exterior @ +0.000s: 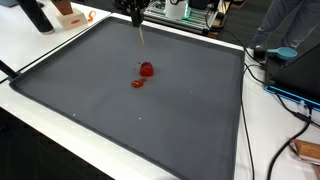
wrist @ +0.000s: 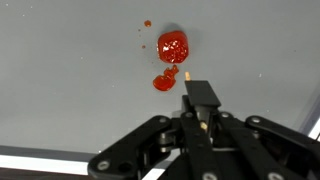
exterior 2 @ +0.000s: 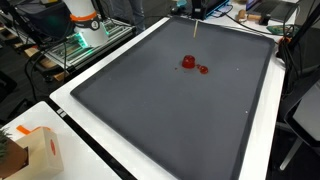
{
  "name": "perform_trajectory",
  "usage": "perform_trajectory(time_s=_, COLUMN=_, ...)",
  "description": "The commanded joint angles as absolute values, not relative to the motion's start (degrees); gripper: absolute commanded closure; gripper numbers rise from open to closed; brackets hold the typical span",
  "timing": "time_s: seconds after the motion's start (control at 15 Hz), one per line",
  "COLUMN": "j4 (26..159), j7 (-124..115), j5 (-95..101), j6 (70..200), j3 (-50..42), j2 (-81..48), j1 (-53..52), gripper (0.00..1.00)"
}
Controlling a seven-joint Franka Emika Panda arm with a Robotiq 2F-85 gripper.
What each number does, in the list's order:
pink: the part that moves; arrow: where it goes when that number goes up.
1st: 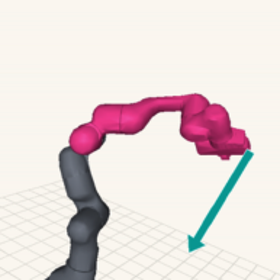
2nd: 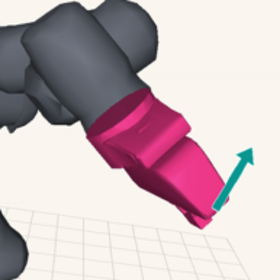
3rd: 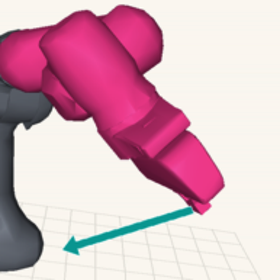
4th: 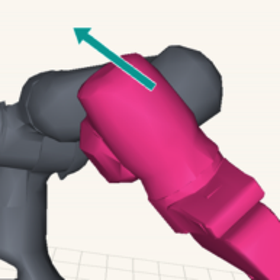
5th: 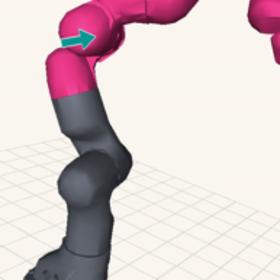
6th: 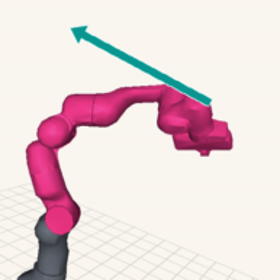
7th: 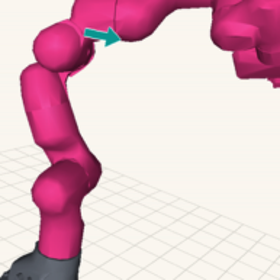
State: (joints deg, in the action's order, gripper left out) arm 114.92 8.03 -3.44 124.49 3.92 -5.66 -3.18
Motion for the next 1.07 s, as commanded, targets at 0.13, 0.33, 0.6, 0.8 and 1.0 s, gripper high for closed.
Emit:
perform_trajectory(time_s=0.13, j4=118.2, j7=8.3, j5=-5.0, j6=123.0, j3=4.0, j2=-1.0, j1=-3.3, gripper=0.97)
perform_trajectory(time_s=0.33, j4=116.3, j7=8.0, j5=-3.6, j6=123.5, j3=3.9, j2=-2.5, j1=-3.4, gripper=0.87)
perform_trajectory(time_s=0.6, j4=117.1, j7=8.0, j5=-3.6, j6=123.5, j3=3.9, j2=-1.6, j1=-3.4, gripper=0.87)
perform_trajectory(time_s=0.8, j4=117.2, j7=8.0, j5=-3.6, j6=123.5, j3=3.9, j2=-1.6, j1=-3.4, gripper=0.87)
perform_trajectory(time_s=1.0, j4=117.2, j7=8.0, j5=-3.6, j6=123.5, j3=3.9, j2=-1.6, j1=-3.4, gripper=0.87)
